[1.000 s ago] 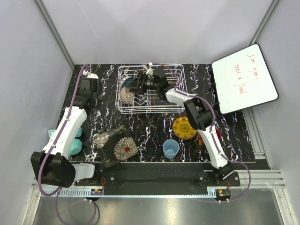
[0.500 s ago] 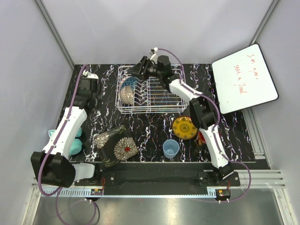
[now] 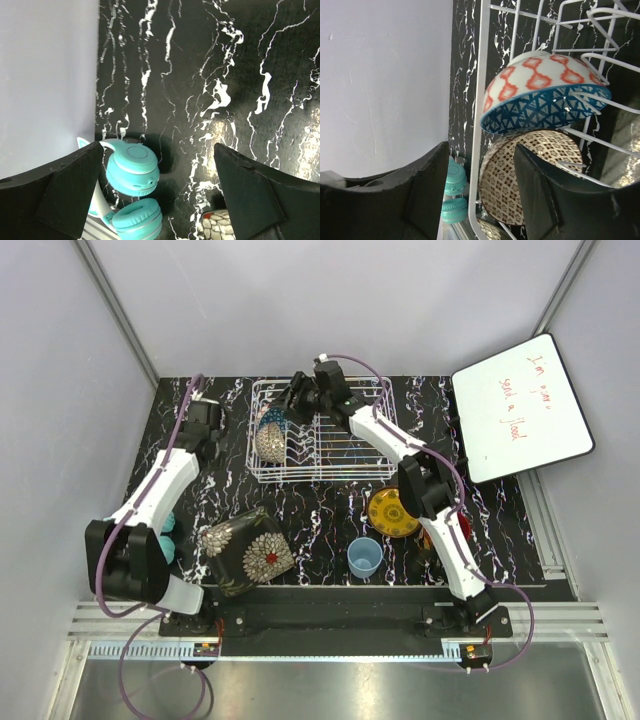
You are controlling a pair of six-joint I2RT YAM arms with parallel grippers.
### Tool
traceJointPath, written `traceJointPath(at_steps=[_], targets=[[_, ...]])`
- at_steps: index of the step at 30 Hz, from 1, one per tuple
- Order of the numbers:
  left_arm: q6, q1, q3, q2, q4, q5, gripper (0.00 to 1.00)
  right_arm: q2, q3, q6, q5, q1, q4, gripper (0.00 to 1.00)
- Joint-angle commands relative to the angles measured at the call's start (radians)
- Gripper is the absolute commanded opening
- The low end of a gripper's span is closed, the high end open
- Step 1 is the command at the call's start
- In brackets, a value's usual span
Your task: Load the mixed dishes into the dish rack
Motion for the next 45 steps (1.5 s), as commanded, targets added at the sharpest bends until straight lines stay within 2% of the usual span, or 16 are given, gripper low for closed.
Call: traceJointPath(at_steps=[1, 7, 13, 20, 28, 36, 40, 45], targets=[[-0.017, 0.007, 0.050, -0.005, 0.050, 0.013, 0.99, 0.049, 0.168, 0.014, 0.074, 0.022, -0.099, 0.62], [0.003, 0.019, -0.005, -0.033, 0.082, 0.005, 0.99, 0.161, 0.338, 0.059, 0.101, 0.035, -0.168, 0.59], [0.000, 0.030, -0.010, -0.026, 0.105, 0.011, 0.99, 0.170, 0.329, 0.082, 0.117, 0.038, -0.177, 0.59], [-0.017, 0.030, 0.051, 0.095, 0.144, 0.011, 0.99, 0.121, 0.271, 0.059, 0.140, 0.038, -0.181, 0.59], [-0.005, 0.001, 0.107, 0.245, 0.170, 0.026, 0.99, 0.245, 0.415, 0.101, 0.117, 0.038, -0.170, 0.57], [-0.011, -0.058, 0.142, 0.257, 0.167, 0.074, 0.99, 0.300, 0.466, 0.151, 0.111, 0.030, -0.110, 0.52], [-0.002, -0.104, 0.128, 0.250, 0.163, 0.091, 0.99, 0.307, 0.459, 0.152, 0.106, 0.021, -0.093, 0.41], [0.009, -0.125, 0.113, 0.253, 0.160, 0.102, 0.99, 0.296, 0.467, 0.118, 0.089, 0.019, -0.044, 0.19]])
